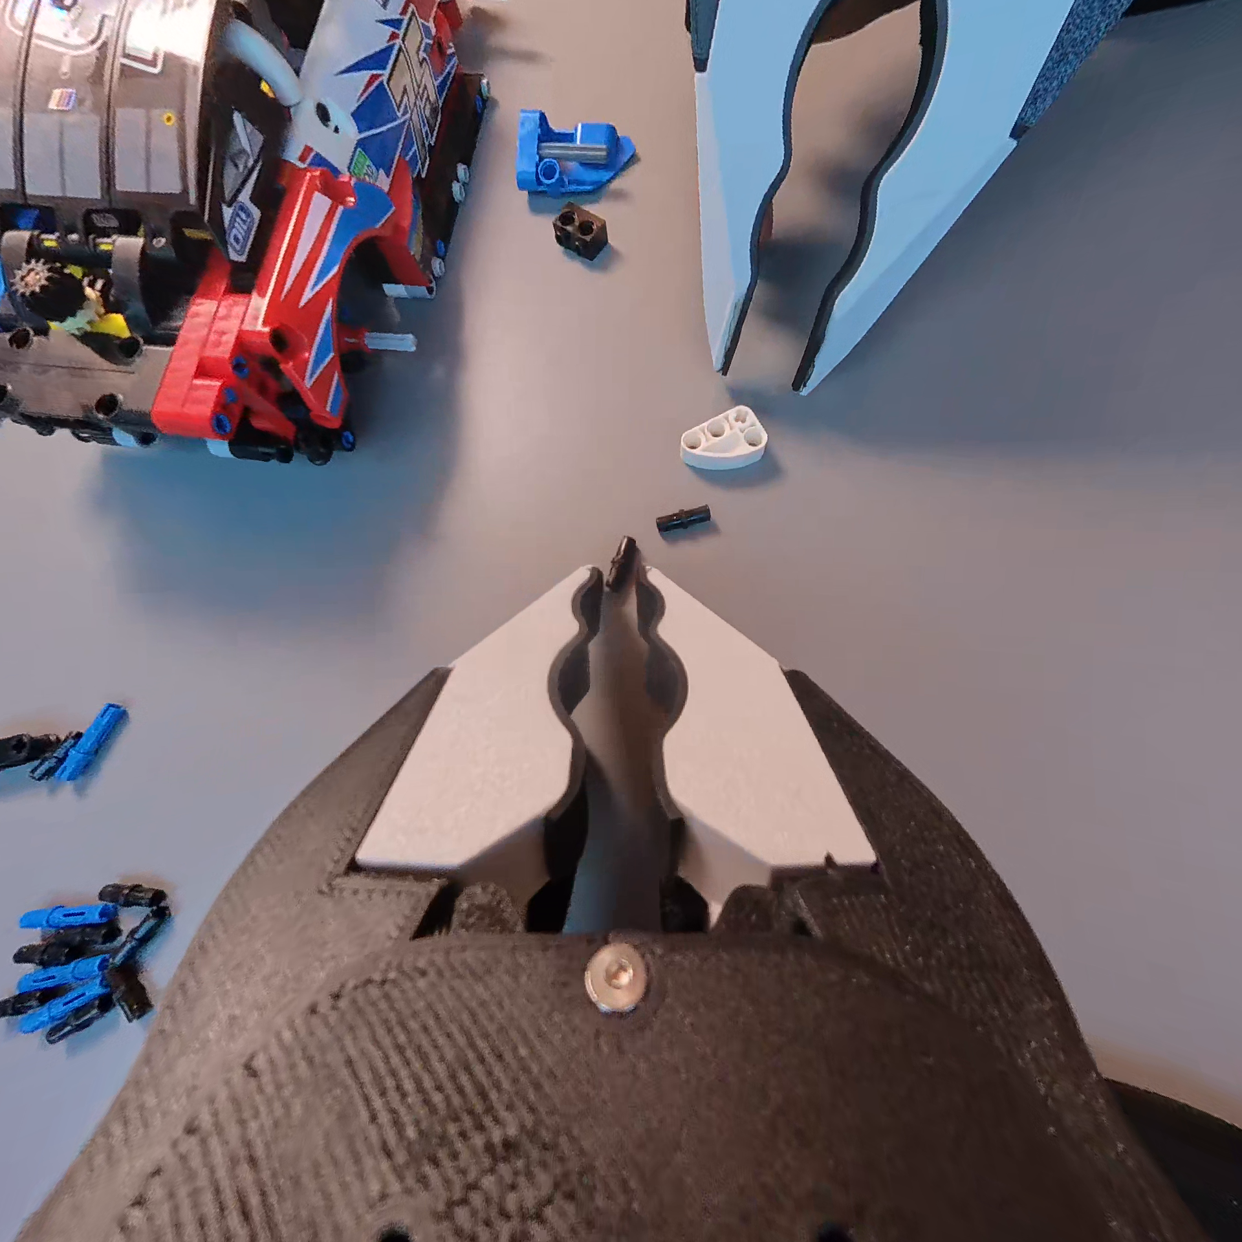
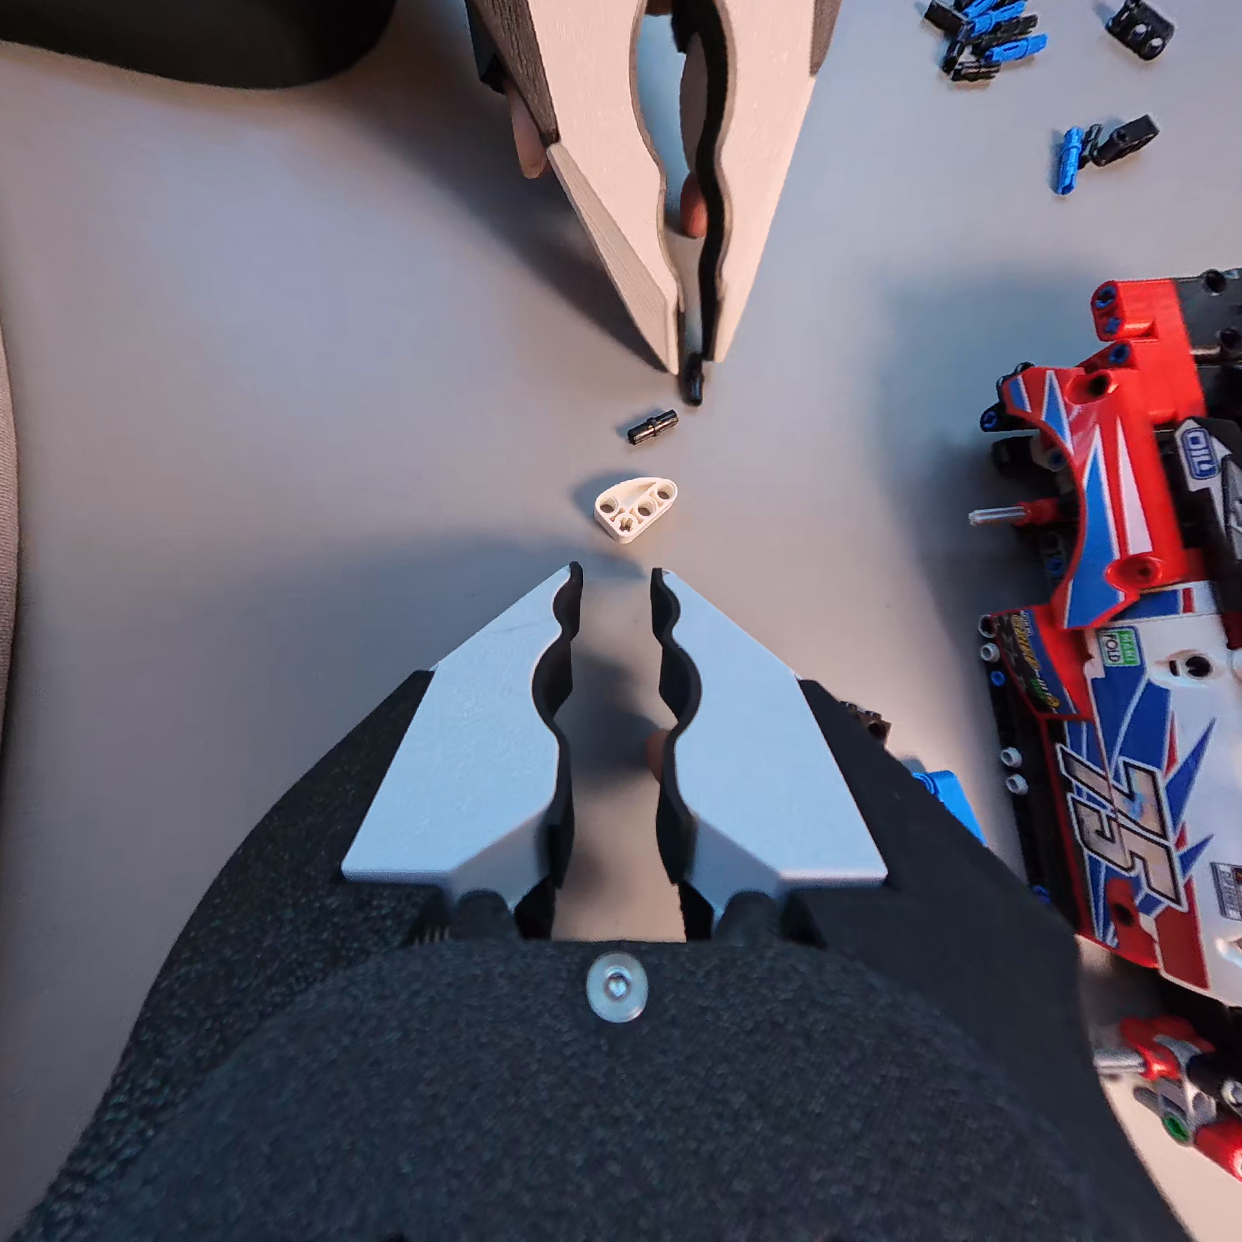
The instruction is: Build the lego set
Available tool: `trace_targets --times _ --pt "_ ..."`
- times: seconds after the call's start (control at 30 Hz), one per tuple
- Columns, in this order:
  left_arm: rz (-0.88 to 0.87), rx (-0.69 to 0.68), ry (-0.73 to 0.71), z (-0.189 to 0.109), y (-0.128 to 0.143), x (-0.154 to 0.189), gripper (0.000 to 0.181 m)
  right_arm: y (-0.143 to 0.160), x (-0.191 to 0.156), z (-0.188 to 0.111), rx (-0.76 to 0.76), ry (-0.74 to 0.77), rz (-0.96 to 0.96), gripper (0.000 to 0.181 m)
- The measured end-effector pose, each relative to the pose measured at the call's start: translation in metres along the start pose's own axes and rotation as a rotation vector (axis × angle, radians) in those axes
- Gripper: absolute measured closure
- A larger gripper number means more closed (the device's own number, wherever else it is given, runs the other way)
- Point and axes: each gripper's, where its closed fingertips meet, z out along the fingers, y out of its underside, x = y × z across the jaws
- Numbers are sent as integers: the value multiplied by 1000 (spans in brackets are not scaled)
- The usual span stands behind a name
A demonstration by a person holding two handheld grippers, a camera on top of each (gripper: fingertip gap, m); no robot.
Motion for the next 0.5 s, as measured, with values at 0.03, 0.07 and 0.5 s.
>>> trace_targets --times 0.03,0.07,0.5 --pt "15 -9 -6 1 0 1 179 -1 1 0 14 1 3 163" --pt "28 -15 -14 1 -1 1 179 -4 2 -1 41 4 4 163" --pt "-51 502 244 -43 -83 39 180 -75 -7 -43 513 51 -157 172"
